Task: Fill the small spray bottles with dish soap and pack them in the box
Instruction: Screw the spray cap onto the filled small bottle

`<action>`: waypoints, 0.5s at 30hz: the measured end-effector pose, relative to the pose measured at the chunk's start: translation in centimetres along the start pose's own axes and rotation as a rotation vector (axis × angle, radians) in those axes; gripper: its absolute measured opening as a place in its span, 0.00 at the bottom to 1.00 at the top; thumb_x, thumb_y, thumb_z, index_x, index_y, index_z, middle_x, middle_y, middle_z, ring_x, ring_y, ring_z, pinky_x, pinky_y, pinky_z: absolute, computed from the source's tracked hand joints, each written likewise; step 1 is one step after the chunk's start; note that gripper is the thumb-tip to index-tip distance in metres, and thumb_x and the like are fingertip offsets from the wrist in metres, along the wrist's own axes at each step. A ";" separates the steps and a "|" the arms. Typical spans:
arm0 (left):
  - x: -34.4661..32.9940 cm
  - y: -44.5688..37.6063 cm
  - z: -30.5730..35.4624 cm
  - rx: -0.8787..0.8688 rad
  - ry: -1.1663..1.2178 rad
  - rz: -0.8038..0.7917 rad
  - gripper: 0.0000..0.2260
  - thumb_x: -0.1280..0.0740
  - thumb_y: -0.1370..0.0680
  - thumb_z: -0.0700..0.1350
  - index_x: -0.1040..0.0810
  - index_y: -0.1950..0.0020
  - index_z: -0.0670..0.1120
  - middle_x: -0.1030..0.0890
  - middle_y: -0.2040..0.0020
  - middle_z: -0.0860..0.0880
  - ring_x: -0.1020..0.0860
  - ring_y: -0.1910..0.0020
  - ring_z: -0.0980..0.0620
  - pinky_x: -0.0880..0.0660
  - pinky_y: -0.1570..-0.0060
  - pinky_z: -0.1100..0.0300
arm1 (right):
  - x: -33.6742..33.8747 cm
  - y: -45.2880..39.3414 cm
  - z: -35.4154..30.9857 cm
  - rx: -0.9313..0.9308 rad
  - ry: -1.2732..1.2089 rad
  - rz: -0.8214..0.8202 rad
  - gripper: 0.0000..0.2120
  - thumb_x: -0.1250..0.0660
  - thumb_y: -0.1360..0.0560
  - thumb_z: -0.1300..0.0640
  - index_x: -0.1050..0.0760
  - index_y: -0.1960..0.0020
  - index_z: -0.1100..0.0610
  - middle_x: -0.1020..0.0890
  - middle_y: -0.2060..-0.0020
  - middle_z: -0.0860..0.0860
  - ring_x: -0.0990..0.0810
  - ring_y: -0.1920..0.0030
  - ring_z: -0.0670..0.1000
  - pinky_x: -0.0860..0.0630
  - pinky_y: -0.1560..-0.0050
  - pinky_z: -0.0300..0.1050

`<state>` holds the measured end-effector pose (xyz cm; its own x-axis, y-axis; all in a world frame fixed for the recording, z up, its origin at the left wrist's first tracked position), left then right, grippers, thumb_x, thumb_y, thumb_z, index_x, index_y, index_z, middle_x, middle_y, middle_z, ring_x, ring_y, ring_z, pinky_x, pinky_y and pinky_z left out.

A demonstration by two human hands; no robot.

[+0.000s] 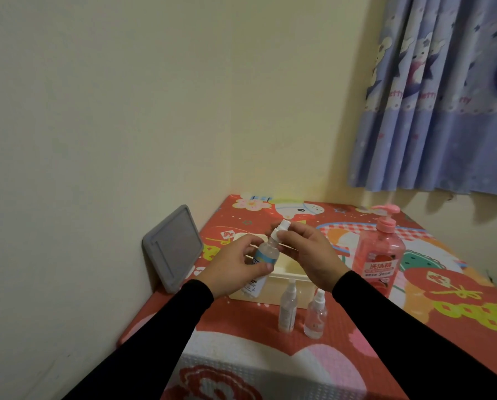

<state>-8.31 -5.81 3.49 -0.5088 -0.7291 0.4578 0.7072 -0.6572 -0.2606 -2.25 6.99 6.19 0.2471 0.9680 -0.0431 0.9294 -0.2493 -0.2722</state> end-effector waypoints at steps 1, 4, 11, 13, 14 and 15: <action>-0.1 0.0 0.1 -0.002 0.002 -0.001 0.17 0.26 0.28 0.47 0.26 0.42 0.52 0.20 0.45 0.53 0.21 0.44 0.55 0.24 0.43 0.57 | 0.1 0.0 0.0 -0.001 0.005 -0.011 0.07 0.37 0.23 0.65 0.20 0.50 0.61 0.18 0.53 0.56 0.20 0.51 0.51 0.23 0.46 0.45; -0.4 -0.2 0.3 -0.007 0.035 -0.010 0.16 0.26 0.27 0.46 0.25 0.41 0.53 0.19 0.45 0.54 0.21 0.44 0.57 0.24 0.43 0.59 | 0.2 0.2 0.2 -0.006 -0.017 -0.026 0.07 0.37 0.23 0.65 0.20 0.50 0.62 0.19 0.54 0.56 0.20 0.51 0.52 0.24 0.43 0.50; -1.0 -0.4 0.8 -0.031 0.023 -0.009 0.16 0.27 0.27 0.47 0.24 0.42 0.55 0.19 0.45 0.53 0.21 0.45 0.57 0.24 0.46 0.63 | 1.5 0.5 -0.2 0.038 0.078 0.043 0.08 0.31 0.25 0.61 0.21 0.63 0.55 0.20 0.65 0.51 0.22 0.58 0.51 0.23 0.49 0.46; -1.2 -0.5 0.9 -0.033 0.009 -0.014 0.17 0.27 0.27 0.48 0.24 0.41 0.54 0.19 0.45 0.53 0.21 0.46 0.57 0.23 0.45 0.60 | 2.0 0.4 -0.1 0.043 0.100 0.076 0.12 0.29 0.27 0.60 0.23 0.68 0.52 0.21 0.69 0.47 0.22 0.63 0.47 0.23 0.51 0.45; -1.2 -0.6 0.9 -0.036 0.003 -0.013 0.16 0.27 0.27 0.48 0.24 0.41 0.54 0.19 0.45 0.53 0.21 0.46 0.57 0.23 0.45 0.60 | 2.2 0.4 0.0 0.049 0.107 0.090 0.12 0.28 0.27 0.59 0.24 0.68 0.52 0.21 0.70 0.47 0.22 0.64 0.46 0.24 0.52 0.45; -1.3 -0.6 1.0 -0.043 0.001 -0.013 0.15 0.27 0.27 0.48 0.24 0.42 0.55 0.19 0.46 0.54 0.21 0.46 0.57 0.24 0.44 0.60 | 2.5 0.4 0.1 0.054 0.110 0.098 0.10 0.28 0.27 0.58 0.24 0.66 0.55 0.21 0.69 0.48 0.22 0.63 0.46 0.24 0.52 0.45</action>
<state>-7.60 -4.24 3.89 -0.5179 -0.7209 0.4605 0.6793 -0.6738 -0.2908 -1.33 9.27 5.93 0.3676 0.9294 0.0326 0.8838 -0.3383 -0.3231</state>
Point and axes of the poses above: each hand's wrist, its own y-axis away from the middle knuckle, its own x-axis out of the back of the hand, z = x × y, the point moved 7 cm from there along -y, towards the middle knuckle
